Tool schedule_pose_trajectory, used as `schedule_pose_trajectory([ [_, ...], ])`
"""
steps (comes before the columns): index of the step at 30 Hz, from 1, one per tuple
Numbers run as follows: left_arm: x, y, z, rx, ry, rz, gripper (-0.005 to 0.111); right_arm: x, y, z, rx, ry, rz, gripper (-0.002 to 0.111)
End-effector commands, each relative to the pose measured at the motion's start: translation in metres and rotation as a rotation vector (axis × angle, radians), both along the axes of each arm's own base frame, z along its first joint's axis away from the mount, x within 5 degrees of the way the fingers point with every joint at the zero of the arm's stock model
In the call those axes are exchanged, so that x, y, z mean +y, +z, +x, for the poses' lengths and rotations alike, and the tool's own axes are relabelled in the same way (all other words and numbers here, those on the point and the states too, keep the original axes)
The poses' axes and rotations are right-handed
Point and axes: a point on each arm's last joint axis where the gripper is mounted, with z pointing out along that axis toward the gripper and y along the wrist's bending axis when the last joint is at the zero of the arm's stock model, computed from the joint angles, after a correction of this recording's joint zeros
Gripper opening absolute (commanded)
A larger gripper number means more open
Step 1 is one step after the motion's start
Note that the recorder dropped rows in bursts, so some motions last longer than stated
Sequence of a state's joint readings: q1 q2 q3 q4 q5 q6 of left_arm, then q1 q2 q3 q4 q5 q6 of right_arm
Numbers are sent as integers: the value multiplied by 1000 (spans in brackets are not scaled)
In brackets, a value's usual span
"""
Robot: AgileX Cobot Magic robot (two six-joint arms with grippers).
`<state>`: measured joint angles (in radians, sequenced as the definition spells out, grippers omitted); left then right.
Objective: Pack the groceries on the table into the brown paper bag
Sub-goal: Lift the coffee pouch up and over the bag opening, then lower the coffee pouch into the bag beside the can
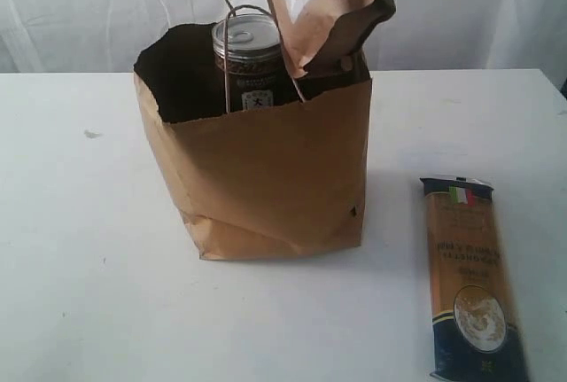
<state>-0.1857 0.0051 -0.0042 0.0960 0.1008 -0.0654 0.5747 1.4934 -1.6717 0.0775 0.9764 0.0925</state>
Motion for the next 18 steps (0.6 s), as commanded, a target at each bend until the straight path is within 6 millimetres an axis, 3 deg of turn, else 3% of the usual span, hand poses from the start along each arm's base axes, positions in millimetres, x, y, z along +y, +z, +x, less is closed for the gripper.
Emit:
schedule_pose_trajectory([
  [1, 0, -1, 0, -3, 3, -3, 0, -3, 2, 3, -24, 1, -27, 0],
  [18, 0, -1, 0, -3, 3, -3, 0, -3, -17, 19, 51, -49, -73, 0],
])
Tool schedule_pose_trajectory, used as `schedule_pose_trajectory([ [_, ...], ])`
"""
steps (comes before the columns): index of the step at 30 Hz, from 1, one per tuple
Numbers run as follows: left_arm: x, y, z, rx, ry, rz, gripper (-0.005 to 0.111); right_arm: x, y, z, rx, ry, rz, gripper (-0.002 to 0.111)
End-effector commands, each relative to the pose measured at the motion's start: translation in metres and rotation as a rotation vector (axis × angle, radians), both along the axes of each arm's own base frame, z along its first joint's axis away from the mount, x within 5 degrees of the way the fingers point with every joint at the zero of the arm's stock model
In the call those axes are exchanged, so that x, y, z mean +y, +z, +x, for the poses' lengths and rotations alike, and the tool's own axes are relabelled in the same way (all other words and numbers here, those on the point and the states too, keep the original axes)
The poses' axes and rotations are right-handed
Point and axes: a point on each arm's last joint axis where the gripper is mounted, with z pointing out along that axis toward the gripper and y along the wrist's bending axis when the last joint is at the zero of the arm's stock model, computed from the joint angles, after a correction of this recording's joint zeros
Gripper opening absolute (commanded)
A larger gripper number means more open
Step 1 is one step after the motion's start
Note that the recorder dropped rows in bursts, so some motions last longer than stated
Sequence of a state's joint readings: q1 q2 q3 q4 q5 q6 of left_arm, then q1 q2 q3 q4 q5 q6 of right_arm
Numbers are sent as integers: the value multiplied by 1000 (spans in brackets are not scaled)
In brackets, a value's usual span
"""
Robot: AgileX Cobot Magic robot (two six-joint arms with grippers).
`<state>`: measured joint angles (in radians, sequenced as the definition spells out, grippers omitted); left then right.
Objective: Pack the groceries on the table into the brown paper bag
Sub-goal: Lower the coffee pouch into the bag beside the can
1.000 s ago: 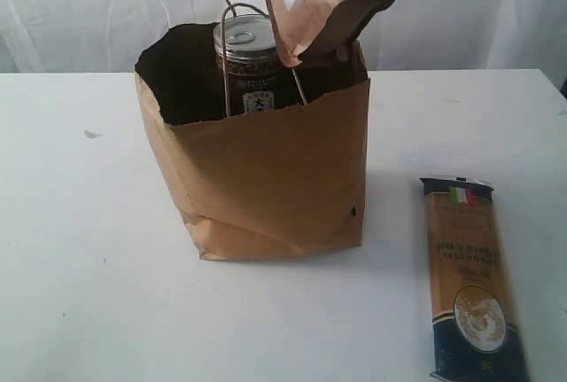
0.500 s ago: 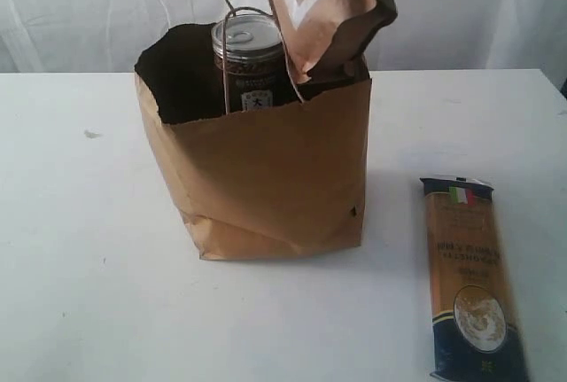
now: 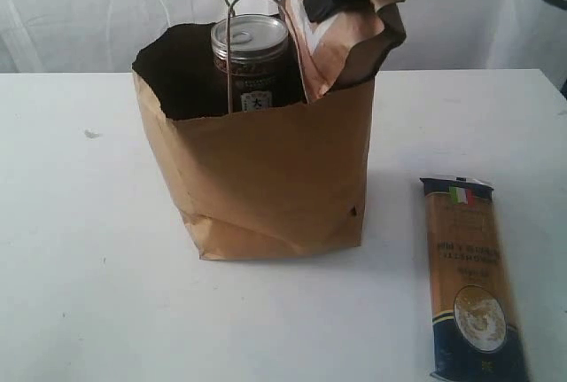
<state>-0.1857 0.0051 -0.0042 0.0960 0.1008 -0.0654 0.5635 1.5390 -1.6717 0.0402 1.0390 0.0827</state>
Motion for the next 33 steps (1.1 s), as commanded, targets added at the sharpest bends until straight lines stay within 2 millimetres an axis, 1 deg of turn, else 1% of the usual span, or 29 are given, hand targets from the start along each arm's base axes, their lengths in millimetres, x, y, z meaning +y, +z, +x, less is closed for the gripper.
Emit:
schedule_pose_trajectory([
  [1, 0, -1, 0, -3, 3, -3, 0, -2, -1, 10, -4, -51, 25, 0],
  [10, 0, -1, 0, -3, 3, -3, 0, 0, -20, 26, 47, -80, 2, 0],
  [18, 0, -1, 0, -3, 3, -3, 0, 8, -42, 40, 100, -81, -37, 0],
  [33, 0, -1, 0, -3, 3, -3, 0, 13, -62, 53, 119, -85, -79, 0],
])
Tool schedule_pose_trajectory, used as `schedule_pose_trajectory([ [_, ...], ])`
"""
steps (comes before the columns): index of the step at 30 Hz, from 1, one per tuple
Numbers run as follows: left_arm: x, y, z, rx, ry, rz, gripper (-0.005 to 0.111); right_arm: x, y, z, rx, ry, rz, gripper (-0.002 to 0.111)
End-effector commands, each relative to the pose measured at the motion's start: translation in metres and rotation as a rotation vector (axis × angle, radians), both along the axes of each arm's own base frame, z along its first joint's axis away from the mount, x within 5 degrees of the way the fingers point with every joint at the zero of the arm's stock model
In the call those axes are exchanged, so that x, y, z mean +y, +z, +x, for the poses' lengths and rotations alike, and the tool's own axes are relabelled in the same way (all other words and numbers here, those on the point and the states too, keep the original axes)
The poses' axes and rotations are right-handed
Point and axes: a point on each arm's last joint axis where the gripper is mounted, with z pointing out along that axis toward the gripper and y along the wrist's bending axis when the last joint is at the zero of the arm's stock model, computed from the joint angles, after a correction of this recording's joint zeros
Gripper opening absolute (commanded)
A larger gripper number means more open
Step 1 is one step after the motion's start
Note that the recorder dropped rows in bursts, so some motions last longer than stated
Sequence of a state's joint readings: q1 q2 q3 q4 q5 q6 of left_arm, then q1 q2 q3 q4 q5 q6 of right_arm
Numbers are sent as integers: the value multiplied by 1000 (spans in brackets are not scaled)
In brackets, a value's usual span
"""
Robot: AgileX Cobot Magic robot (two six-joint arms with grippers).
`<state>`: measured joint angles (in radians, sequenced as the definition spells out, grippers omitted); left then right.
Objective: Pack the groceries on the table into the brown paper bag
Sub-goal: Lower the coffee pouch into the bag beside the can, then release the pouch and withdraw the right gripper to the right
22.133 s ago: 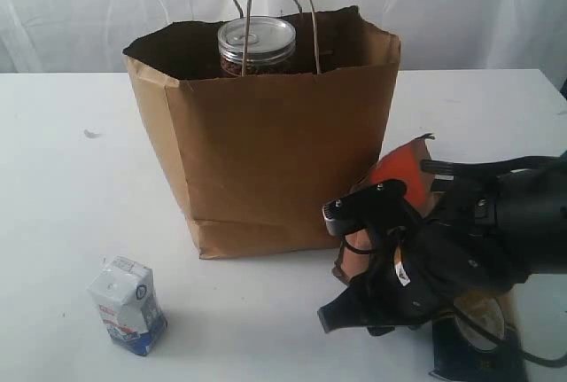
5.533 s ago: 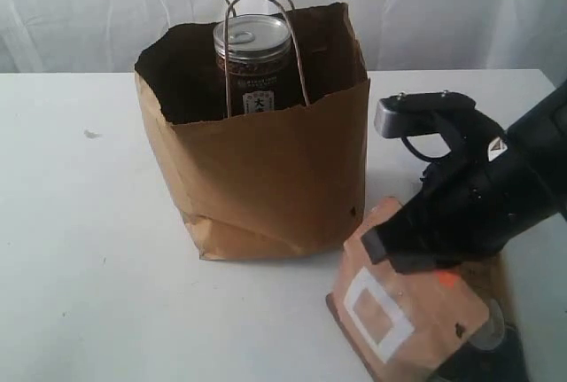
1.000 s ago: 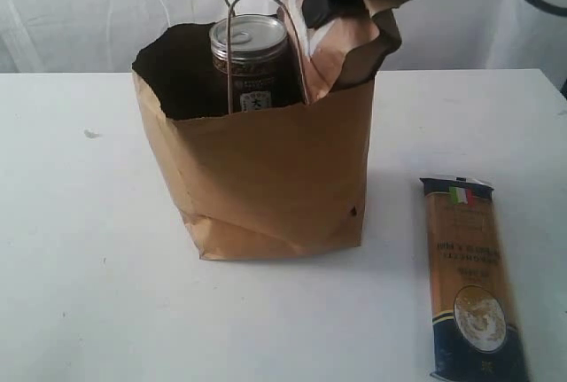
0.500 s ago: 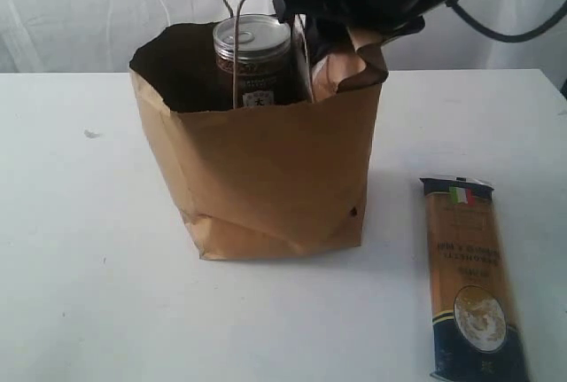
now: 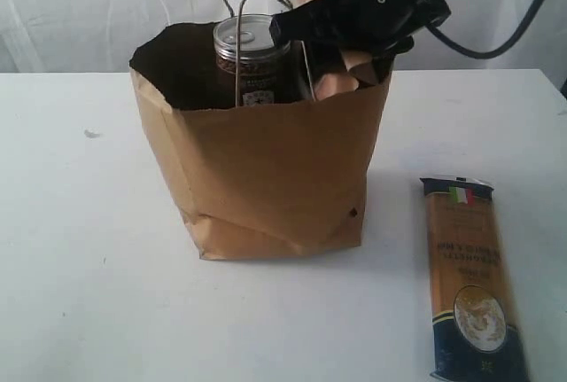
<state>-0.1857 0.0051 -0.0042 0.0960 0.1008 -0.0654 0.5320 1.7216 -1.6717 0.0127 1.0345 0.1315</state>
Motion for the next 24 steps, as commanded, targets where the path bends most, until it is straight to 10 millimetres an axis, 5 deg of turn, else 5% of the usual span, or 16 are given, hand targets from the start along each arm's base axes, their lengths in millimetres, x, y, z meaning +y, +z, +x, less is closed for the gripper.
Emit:
schedule_pose_trajectory([
  [1, 0, -1, 0, -3, 3, -3, 0, 0, 2, 5, -35, -9, 8, 1],
  [5, 0, -1, 0, -3, 3, -3, 0, 0, 4, 6, -49, -5, 13, 19],
  [12, 0, -1, 0, -3, 3, -3, 0, -4, 17, -1, -91, 37, 4, 73],
  [24, 0, -1, 0, -3, 3, -3, 0, -11, 39, -13, -152, 37, 36, 72],
])
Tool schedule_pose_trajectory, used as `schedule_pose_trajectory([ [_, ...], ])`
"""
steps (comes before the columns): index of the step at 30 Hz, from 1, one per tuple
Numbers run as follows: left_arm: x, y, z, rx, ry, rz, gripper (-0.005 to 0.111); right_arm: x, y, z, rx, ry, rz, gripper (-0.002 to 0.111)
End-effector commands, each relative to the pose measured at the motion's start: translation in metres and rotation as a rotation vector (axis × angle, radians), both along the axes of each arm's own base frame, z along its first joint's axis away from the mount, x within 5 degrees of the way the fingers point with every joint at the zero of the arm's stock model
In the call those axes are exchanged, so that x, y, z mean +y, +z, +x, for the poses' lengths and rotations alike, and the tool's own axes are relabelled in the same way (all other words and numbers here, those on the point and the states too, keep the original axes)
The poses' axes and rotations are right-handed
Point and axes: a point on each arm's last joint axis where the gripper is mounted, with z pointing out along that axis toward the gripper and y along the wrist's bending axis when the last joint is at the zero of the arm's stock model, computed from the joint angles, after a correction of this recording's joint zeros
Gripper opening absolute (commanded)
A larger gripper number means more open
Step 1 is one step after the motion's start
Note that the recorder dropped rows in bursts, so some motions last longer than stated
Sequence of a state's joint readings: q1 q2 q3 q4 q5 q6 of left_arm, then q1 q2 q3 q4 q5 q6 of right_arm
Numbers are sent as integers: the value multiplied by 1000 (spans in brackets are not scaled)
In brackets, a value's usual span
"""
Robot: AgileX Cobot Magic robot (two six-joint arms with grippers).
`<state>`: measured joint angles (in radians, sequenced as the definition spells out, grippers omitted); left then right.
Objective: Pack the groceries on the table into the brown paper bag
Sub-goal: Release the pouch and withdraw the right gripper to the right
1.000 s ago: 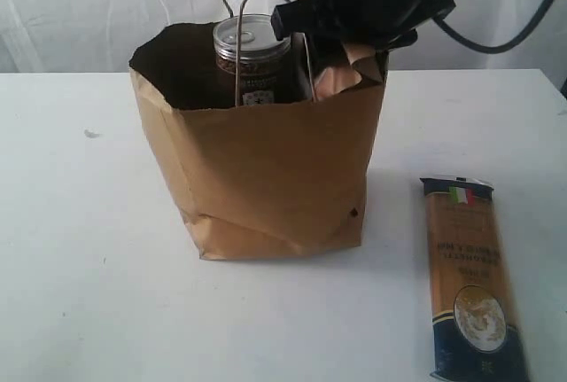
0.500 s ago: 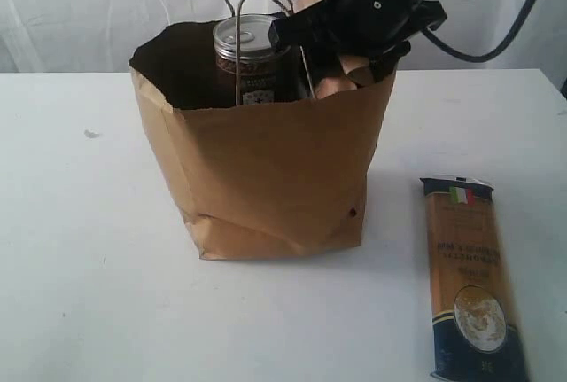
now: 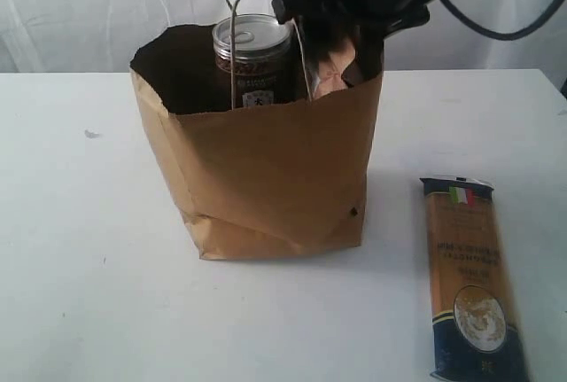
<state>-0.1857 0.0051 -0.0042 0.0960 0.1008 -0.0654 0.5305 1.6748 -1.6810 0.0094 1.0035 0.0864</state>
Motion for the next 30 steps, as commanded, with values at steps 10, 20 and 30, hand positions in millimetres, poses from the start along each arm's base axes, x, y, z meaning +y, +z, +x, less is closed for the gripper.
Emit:
schedule_pose_trajectory([
  [10, 0, -1, 0, -3, 3, -3, 0, -35, 79, -56, -219, 18, 93, 68],
  [20, 0, -1, 0, -3, 3, -3, 0, -77, 104, -130, -313, 19, 143, 68],
  [30, 0, -1, 0, -3, 3, -3, 0, -111, 25, -190, -185, -18, 134, 68],
])
